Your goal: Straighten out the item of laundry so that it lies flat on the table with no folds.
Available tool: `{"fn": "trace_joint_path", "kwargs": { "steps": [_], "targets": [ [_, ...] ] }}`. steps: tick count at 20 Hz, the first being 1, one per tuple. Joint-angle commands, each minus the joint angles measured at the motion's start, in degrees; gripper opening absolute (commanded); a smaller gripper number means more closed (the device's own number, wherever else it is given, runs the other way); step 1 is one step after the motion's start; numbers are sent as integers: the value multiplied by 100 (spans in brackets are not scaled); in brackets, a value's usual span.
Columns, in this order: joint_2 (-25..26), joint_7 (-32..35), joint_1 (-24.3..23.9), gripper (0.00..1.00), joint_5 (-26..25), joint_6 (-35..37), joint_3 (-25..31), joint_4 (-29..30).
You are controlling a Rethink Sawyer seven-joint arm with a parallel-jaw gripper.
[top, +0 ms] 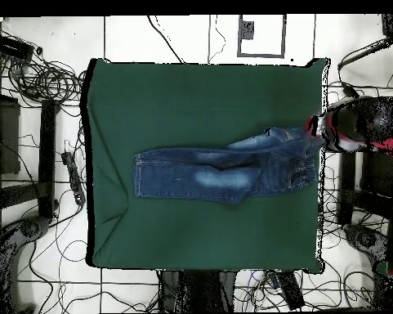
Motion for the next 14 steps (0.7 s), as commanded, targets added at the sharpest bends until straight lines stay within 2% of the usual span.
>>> {"fn": "trace_joint_path", "kwargs": {
  "steps": [1,5,14],
  "targets": [
    [-664,1116,551,100,243,-512,-255,1293],
    [-731,2031,781,100,472,-726,-653,1652],
    [-761,3043,1254,100,997,-1192,-1401,2096]
  ]
}}
